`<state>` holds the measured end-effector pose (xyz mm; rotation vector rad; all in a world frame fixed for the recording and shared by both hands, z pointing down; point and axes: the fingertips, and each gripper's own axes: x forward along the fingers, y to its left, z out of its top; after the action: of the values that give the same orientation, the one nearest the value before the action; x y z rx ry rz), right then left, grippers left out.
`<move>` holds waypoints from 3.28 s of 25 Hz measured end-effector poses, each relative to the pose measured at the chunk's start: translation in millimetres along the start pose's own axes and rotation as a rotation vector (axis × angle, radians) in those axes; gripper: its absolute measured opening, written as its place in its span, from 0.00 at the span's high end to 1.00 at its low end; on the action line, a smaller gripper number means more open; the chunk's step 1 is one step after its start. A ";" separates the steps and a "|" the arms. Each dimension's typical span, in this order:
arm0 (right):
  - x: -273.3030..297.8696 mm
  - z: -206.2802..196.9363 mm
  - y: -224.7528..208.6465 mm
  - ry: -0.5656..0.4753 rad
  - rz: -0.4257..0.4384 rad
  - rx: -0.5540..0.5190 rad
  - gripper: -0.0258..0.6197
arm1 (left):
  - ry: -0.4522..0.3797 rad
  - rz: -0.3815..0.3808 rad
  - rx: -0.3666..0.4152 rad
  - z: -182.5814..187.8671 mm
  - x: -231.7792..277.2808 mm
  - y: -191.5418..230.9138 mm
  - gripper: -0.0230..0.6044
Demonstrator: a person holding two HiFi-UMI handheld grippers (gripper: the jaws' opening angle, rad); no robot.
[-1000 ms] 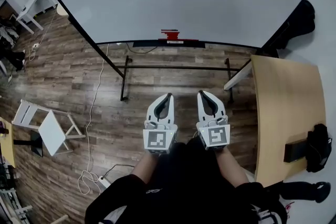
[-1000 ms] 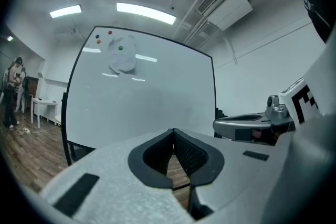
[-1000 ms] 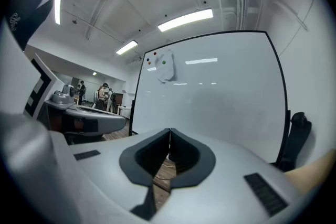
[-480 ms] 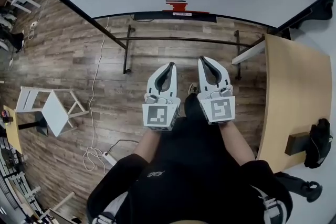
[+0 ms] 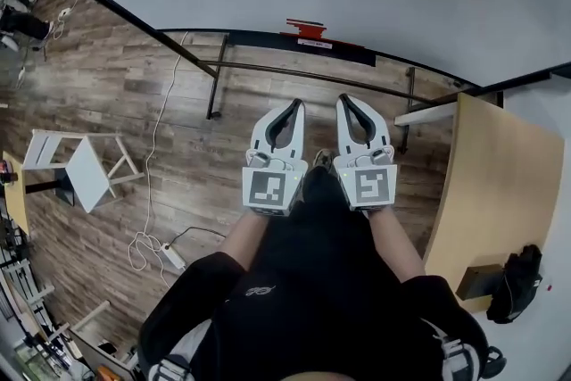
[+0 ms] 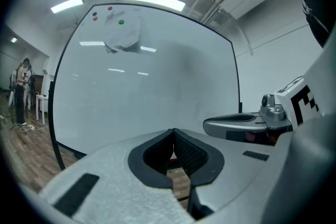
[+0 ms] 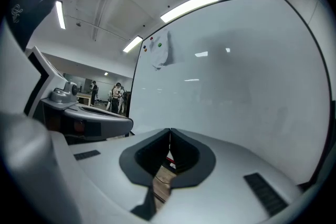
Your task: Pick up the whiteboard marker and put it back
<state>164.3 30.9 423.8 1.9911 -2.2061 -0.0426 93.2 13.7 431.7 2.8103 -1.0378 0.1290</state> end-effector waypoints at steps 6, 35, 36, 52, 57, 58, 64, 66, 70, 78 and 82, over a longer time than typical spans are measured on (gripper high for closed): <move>28.2 -18.1 -18.6 0.069 0.081 -0.031 0.96 | 0.021 0.038 0.009 0.1 32.0 4.9 0.95; 175.4 -124.4 -4.9 0.559 0.238 -0.505 0.96 | 0.228 0.095 -0.086 -89.1 84.4 145.7 0.95; 180.8 -134.3 -6.3 0.602 0.254 -0.576 0.96 | 0.235 0.098 -0.094 -91.5 84.7 150.9 0.95; 219.4 -229.2 -12.0 0.890 0.321 -0.800 0.88 | 0.328 0.205 -0.198 -144.9 51.5 217.6 0.95; 223.0 -240.1 -14.3 0.910 0.337 -0.853 0.81 | 0.334 0.233 -0.203 -148.6 51.6 222.6 0.95; 223.8 -241.7 -14.3 0.914 0.337 -0.861 0.81 | 0.334 0.237 -0.204 -148.6 51.9 222.9 0.95; 226.0 -246.4 -11.4 0.945 0.334 -0.910 0.87 | 0.345 0.246 -0.205 -149.0 46.0 222.9 0.95; 226.4 -246.0 -9.8 0.950 0.339 -0.916 0.87 | 0.350 0.250 -0.209 -149.9 43.2 221.7 0.95; 229.1 -246.8 -7.9 0.952 0.345 -0.923 0.88 | 0.354 0.254 -0.214 -150.9 42.2 219.8 0.95; 225.6 -242.4 -8.7 0.875 0.320 -0.918 0.88 | 0.334 0.243 -0.192 -142.6 39.1 200.7 0.95; 217.0 -227.6 -7.5 0.791 0.297 -0.852 0.88 | 0.314 0.244 -0.190 -143.2 35.0 189.7 0.95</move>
<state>184.1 -163.8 670.1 0.9654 -1.5361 -0.1108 -8.4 -127.9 597.1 2.3875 -1.2341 0.4558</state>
